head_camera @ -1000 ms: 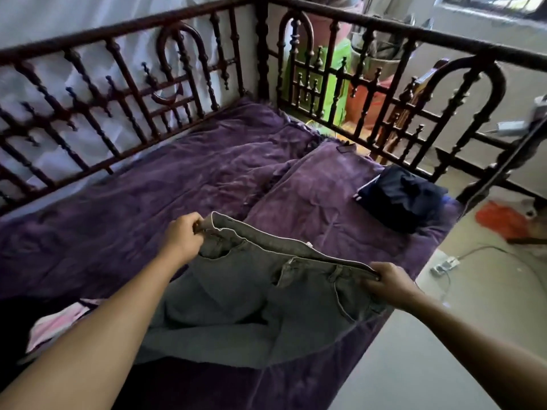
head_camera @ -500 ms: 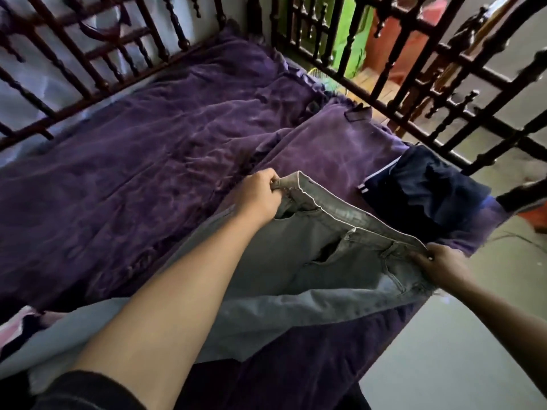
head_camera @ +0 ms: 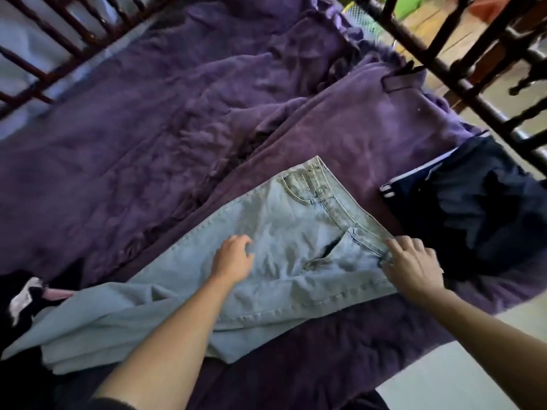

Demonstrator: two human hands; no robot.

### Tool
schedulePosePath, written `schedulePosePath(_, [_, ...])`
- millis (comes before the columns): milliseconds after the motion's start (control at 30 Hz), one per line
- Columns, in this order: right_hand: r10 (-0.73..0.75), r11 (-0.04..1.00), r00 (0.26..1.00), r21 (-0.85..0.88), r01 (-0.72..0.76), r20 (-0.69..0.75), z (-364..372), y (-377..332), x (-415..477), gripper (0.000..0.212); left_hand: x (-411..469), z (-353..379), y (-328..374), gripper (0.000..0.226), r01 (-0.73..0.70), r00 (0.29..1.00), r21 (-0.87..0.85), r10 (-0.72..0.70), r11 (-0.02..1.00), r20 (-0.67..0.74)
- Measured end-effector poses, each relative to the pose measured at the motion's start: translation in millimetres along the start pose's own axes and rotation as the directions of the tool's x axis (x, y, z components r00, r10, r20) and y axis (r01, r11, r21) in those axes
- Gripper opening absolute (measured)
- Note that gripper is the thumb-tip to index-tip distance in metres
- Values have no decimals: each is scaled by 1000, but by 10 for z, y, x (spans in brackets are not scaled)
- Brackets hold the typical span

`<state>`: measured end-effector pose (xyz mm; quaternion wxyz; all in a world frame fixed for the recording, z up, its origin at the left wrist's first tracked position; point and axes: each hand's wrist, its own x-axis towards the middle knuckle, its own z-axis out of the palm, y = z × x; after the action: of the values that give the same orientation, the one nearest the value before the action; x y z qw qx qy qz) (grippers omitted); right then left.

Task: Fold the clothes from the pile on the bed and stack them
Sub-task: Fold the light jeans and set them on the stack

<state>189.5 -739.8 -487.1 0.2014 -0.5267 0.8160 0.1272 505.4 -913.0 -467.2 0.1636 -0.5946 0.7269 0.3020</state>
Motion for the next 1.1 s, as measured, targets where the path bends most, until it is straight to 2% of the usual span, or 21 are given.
schedulePosePath(100, [-263,963,963,69,259,59,-29,-555,-48,54,-466,302,-660,46,82,979,214,-119,973,165])
schedulePosePath(200, [-492,870,862,102,482,123,78,-1149,-134,59,-869,549,-1199,62,186,939,322,-264,928,221])
schedulePosePath(367, [-696,715,693,98,692,191,543,-2057,-302,65,-1150,799,-1844,60,370,912,141,-388,918,132])
schedulePosePath(400, [-704,706,682,84,704,201,653,-2238,-326,72,-1171,864,-1952,59,386,911,86,-394,918,122])
schedulePosePath(467, [-657,745,721,47,665,220,852,-2559,-341,86,-1221,1003,-2141,60,375,922,17,-375,927,100])
schedulePosePath(500, [-622,771,749,12,637,228,923,-2688,-354,82,-1249,1059,-2215,61,357,932,-5,-355,934,76])
schedulePosePath(567, [-615,761,763,-102,640,202,1006,-2876,-430,54,-1322,1124,-2357,64,306,952,14,-306,952,8])
schedulePosePath(633, [-677,721,731,-126,682,88,1006,-2925,-606,31,-1403,1142,-2511,74,275,960,99,-268,956,-76])
schedulePosePath(733, [-737,655,636,-11,756,-227,948,-2706,-1009,18,-1444,1076,-2723,87,260,951,209,-211,943,-227])
schedulePosePath(767, [-753,623,599,-5,782,-271,943,-2589,-1164,17,-1421,1046,-2799,87,261,943,242,-193,935,-271])
schedulePosePath(833, [-791,581,562,-6,814,-239,951,-2366,-1438,28,-1359,992,-2962,80,281,923,271,-182,921,-340])
schedulePosePath(900, [-809,573,562,-16,819,-173,1015,-2172,-1648,34,-1305,975,-3114,55,282,916,279,-171,918,-363])
schedulePosePath(933, [-805,584,574,-30,811,-149,1060,-2102,-1734,35,-1299,990,-3171,43,258,933,319,-148,912,-329])
schedulePosePath(1000, [-782,622,617,-55,781,-81,1142,-2045,-1891,32,-1387,1073,-3216,29,163,971,391,-76,906,-228])
schedulePosePath(1033, [-755,655,655,-70,753,-19,1177,-2058,-1971,28,-1505,1137,-3223,24,120,978,370,-45,921,-204])
schedulePosePath(1100, [-650,721,731,-134,680,208,1268,-2131,-2138,23,-1870,1334,-3258,20,103,976,266,-46,959,-213])
